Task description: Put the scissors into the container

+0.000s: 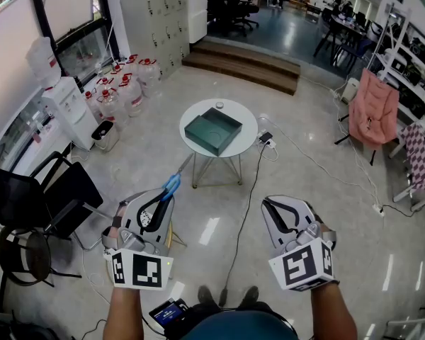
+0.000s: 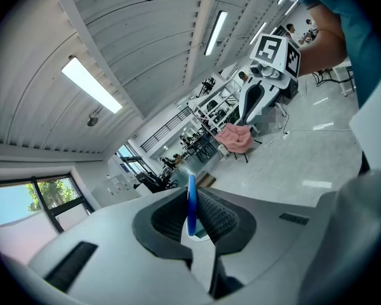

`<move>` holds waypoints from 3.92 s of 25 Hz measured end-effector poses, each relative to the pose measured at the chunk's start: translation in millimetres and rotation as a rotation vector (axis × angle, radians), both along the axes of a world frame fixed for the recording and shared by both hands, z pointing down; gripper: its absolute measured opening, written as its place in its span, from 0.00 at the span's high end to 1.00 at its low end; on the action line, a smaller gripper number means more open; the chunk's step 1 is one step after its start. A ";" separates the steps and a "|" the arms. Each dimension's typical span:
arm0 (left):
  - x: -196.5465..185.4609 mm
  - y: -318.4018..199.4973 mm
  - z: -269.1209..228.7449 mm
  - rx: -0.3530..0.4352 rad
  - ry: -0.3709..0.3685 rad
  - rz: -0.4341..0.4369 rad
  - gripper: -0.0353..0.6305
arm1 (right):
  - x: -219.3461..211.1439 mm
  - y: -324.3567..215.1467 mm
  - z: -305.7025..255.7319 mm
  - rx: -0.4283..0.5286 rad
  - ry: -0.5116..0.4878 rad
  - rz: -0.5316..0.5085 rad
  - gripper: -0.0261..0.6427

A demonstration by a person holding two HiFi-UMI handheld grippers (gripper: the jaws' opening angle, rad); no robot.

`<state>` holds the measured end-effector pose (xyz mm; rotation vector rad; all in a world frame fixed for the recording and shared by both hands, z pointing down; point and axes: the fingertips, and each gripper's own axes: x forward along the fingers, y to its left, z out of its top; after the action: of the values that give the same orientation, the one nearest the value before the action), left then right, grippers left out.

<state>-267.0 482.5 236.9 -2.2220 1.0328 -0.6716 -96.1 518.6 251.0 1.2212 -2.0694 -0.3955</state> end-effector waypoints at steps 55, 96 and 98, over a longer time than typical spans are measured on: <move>93.9 -186.8 31.5 -0.074 -0.034 -0.170 0.86 | 102.8 -230.0 34.0 -0.068 -0.079 -0.148 0.90; 201.0 -500.0 39.8 -0.098 -0.065 -0.062 0.86 | 237.8 -505.0 48.5 -0.103 -0.114 0.020 0.90; 191.0 -528.3 38.9 -0.099 -0.057 -0.052 0.86 | 227.3 -528.8 45.0 -0.101 -0.111 0.034 0.90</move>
<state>-76.0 -45.9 275.8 -2.2531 1.0523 -0.8208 131.1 -10.3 295.9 1.2412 -2.1314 -0.2095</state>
